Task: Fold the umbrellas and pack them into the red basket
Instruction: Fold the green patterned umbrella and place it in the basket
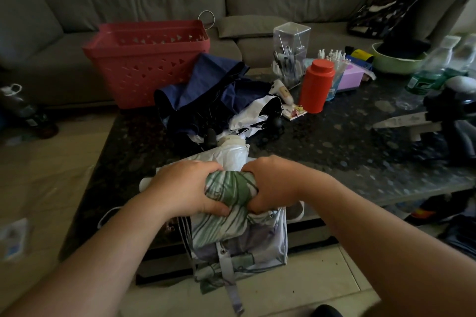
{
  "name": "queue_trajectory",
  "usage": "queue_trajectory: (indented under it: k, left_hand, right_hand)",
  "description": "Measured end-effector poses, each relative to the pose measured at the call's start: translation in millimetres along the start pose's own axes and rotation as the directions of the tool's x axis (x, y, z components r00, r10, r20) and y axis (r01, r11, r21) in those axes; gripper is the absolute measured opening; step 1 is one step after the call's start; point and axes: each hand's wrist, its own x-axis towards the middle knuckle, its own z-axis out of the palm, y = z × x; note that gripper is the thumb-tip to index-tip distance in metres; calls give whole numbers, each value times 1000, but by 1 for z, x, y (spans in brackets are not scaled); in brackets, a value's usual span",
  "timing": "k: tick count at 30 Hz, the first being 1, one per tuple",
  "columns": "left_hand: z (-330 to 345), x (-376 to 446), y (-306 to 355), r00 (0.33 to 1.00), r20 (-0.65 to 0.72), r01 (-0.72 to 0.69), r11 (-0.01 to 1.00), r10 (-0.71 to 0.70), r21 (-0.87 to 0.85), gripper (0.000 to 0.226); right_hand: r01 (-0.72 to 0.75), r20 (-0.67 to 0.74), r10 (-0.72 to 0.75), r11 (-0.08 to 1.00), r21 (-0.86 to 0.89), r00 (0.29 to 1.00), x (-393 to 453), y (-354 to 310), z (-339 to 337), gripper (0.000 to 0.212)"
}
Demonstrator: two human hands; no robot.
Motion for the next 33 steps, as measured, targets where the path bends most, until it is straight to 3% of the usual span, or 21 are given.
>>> queue_trajectory:
  k: [7,13,18,21,23,26,30,33]
  left_hand:
    - [-25,-11,-4,999,-33,-40,995,43,89,94]
    - [-34,-12,-4,997,-58,-48,999,48,9,58]
    - [-40,-13,-5,999,-30,-37,986,32,-161,47]
    - [-45,-15,-11,996,68,-22,928,51,-371,44]
    - [-47,-18,-18,990,126,13,866,58,-499,44]
    - [-52,-20,-29,988,138,40,749,69,-661,47]
    - [-50,-21,-37,997,67,49,465,23,-884,43]
    - [-49,-21,-31,999,42,44,204,-11,-978,70]
  right_hand:
    - [-7,12,6,991,137,1000,1,-11,-23,25]
    - [19,7,-20,983,183,1000,2,-14,-34,26]
    - [31,-38,-23,973,228,999,-2,-12,-47,48]
    - [49,-61,-28,922,384,998,-6,-9,-54,54]
    - [79,-84,-33,781,620,996,-8,-5,-56,45]
    - [70,-53,-63,306,950,997,-9,4,-54,39]
    - [63,-65,-146,-21,998,987,-5,22,-48,55]
    - [39,-51,-57,-192,981,997,-4,23,-45,51]
